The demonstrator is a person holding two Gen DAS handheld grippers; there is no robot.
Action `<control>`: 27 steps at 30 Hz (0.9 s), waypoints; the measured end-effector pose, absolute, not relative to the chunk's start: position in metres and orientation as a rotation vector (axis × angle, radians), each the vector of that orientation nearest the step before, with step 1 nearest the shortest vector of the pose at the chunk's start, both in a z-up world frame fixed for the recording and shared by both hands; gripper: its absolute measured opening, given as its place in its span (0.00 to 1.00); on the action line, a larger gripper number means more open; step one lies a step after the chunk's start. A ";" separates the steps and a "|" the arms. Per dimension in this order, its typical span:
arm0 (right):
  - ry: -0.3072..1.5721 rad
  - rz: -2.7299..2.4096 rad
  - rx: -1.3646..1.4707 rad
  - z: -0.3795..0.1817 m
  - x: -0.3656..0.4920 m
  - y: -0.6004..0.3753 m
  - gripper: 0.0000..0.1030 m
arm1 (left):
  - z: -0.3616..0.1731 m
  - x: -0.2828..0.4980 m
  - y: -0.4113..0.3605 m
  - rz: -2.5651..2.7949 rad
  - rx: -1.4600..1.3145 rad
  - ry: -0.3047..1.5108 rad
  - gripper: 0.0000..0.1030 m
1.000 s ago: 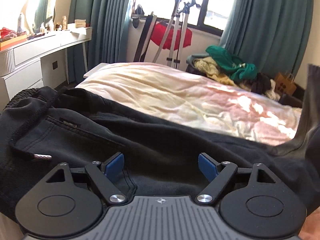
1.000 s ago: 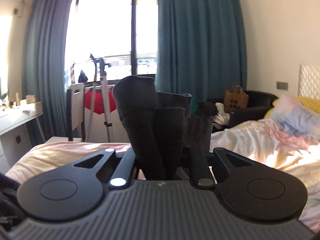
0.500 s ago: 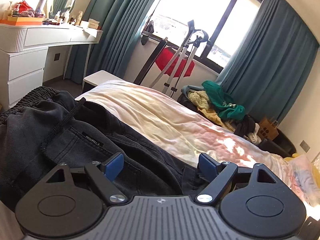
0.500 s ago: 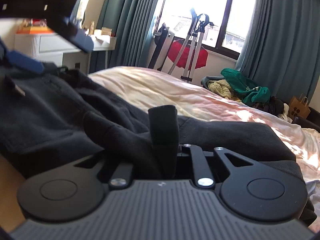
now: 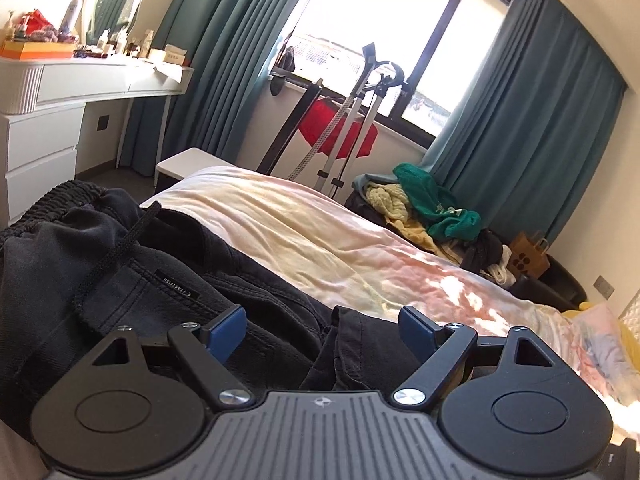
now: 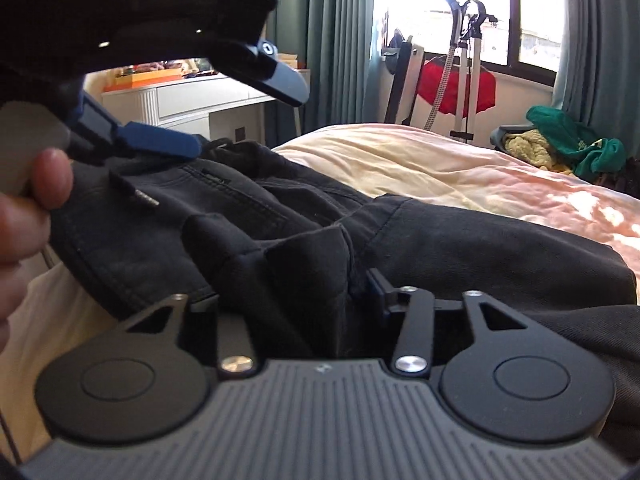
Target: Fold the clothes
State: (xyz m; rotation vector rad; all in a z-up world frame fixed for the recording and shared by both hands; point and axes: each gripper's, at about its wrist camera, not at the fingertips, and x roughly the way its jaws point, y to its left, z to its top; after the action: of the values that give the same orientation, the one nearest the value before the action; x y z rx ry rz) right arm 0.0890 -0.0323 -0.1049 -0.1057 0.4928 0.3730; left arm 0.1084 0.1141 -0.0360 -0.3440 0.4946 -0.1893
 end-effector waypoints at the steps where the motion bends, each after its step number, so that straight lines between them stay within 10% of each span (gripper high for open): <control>1: 0.505 0.395 -0.098 -0.103 0.083 -0.036 0.60 | -0.036 0.107 0.111 -0.196 -0.324 0.491 0.83; 5: 0.573 0.485 -0.015 -0.085 0.055 -0.068 0.77 | -0.039 0.105 0.098 -0.212 -0.247 0.498 0.83; 27: 0.640 0.017 0.282 -0.133 0.080 -0.209 0.83 | -0.103 0.106 0.064 -0.067 0.000 0.664 0.89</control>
State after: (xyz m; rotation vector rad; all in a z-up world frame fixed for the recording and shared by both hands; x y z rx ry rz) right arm 0.0802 -0.2087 -0.1326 0.2824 0.6405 0.0169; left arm 0.1062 0.0637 -0.1031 0.0001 0.6639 -0.0669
